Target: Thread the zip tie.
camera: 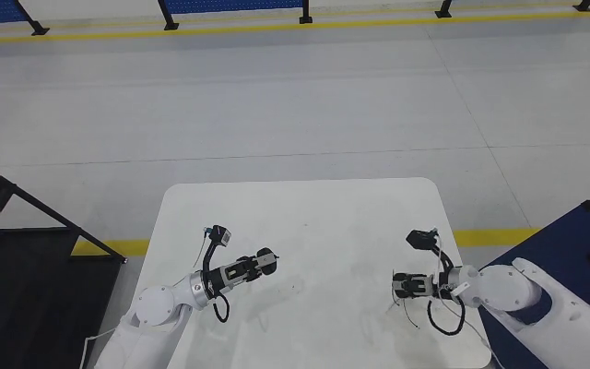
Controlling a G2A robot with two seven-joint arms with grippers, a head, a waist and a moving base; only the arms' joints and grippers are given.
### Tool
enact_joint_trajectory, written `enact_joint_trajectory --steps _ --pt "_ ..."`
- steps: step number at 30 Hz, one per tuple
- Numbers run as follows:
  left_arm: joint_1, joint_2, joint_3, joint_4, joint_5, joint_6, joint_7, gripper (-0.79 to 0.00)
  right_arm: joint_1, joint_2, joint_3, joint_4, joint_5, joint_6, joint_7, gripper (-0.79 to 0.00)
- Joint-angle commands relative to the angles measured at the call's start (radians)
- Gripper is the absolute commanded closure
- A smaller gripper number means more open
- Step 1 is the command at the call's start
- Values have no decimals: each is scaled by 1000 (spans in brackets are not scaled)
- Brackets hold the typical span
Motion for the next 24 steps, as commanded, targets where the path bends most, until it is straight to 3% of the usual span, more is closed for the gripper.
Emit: enact_joint_trajectory --steps 1,11,24 --pt "0 0 0 0 0 0 0 0 -3 4 4 -27 -137 17 5 0" --pt "0 0 0 0 0 0 0 0 -45 8 6 -94 -316 -3 50 0" --pt "0 0 0 0 0 0 0 0 -25 -34 -73 -35 -336 -29 46 0"
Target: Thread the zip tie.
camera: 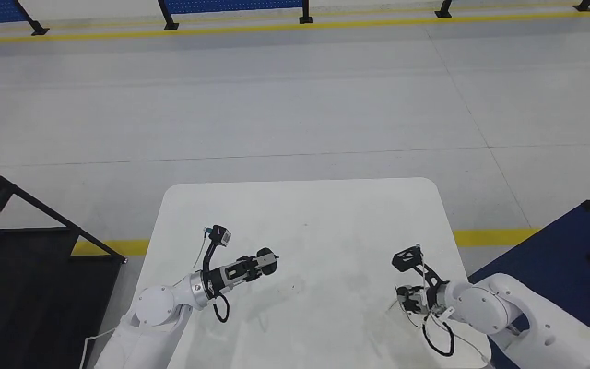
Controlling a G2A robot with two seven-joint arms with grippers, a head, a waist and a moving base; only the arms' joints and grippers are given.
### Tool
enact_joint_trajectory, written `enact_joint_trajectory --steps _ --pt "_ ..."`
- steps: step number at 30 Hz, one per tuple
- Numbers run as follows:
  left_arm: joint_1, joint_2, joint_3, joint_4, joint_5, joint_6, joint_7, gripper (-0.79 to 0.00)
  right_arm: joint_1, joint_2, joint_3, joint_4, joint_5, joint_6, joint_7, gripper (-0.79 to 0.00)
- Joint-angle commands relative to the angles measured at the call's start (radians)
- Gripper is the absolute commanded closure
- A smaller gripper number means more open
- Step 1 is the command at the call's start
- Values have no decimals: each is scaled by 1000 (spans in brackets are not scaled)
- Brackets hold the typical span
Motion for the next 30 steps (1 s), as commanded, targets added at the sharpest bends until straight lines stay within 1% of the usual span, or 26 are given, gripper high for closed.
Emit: enact_joint_trajectory --steps 1,9,20,30 --pt "0 0 0 0 0 0 0 0 6 -7 -12 9 -6 1 -1 0" --pt "0 0 0 0 0 0 0 0 36 -35 -58 37 -42 21 -8 0" --pt "0 0 0 0 0 0 0 0 63 -65 -91 66 -92 43 -13 0" --pt "0 0 0 0 0 0 0 0 86 -91 -115 86 -110 40 -2 0"
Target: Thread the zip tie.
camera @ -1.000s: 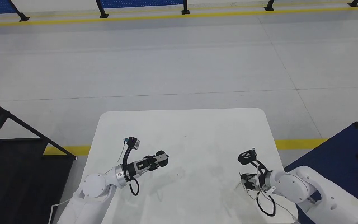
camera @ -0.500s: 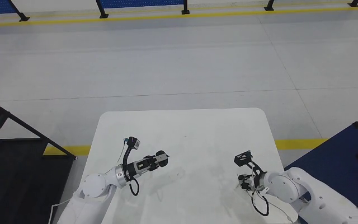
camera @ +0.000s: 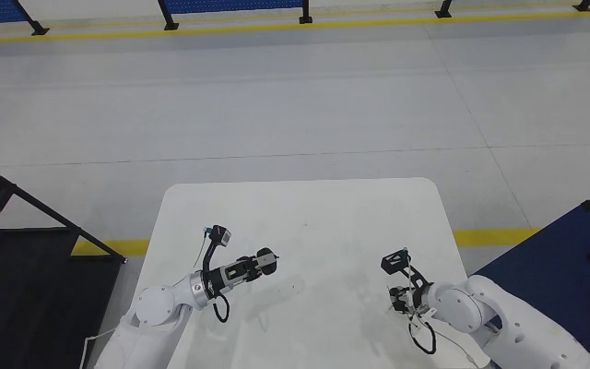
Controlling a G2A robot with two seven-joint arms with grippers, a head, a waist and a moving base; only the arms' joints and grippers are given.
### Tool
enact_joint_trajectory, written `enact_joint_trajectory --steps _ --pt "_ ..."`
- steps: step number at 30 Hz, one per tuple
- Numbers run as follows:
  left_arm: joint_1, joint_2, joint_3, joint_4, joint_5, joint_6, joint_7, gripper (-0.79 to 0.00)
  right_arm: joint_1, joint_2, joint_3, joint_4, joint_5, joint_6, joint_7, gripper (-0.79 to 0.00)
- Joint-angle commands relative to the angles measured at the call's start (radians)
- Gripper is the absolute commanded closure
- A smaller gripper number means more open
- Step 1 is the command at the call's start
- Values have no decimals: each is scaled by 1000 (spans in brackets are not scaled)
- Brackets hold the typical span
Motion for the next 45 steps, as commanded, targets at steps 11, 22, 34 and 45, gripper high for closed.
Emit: enact_joint_trajectory --steps 11,22,34,45 --pt "0 0 0 0 0 0 0 0 10 -20 2 17 -4 -8 19 -68" --pt "0 0 0 0 0 0 0 0 -25 -13 64 -9 -27 3 44 -77" --pt "0 0 0 0 0 0 0 0 -90 -8 102 -53 -34 7 80 -92" --pt "0 0 0 0 0 0 0 0 -90 -24 88 -35 -59 18 89 -92"
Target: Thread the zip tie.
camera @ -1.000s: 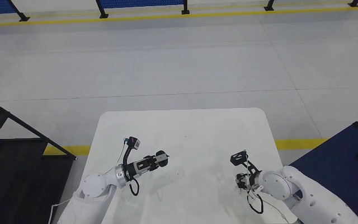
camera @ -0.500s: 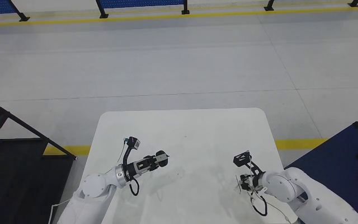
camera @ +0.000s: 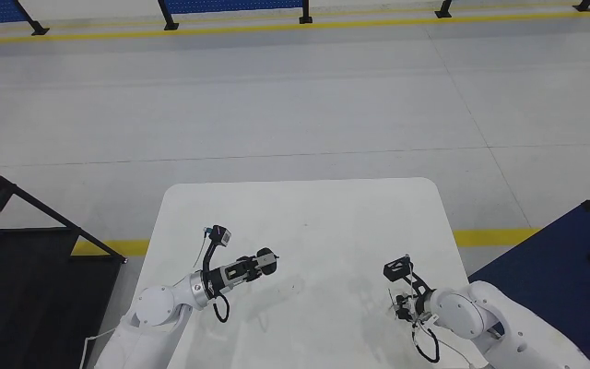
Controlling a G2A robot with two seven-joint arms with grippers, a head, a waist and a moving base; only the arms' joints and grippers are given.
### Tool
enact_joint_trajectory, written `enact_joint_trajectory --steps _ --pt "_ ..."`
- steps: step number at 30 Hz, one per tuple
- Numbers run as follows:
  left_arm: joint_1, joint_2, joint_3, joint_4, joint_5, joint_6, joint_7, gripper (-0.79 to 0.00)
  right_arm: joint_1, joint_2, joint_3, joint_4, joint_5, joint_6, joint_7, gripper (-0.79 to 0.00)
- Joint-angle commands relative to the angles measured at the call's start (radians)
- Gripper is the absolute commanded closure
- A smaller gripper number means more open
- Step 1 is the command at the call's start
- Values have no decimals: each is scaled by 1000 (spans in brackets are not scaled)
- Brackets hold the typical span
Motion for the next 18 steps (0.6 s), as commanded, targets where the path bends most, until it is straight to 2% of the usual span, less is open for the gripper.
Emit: enact_joint_trajectory --steps 1,8,18 --pt "0 0 0 0 0 0 0 0 3 -3 -4 4 -2 3 1 -95" --pt "0 0 0 0 0 0 0 0 10 -16 -13 12 -2 2 2 -129" --pt "0 0 0 0 0 0 0 0 13 -28 -14 22 -19 6 3 -95"
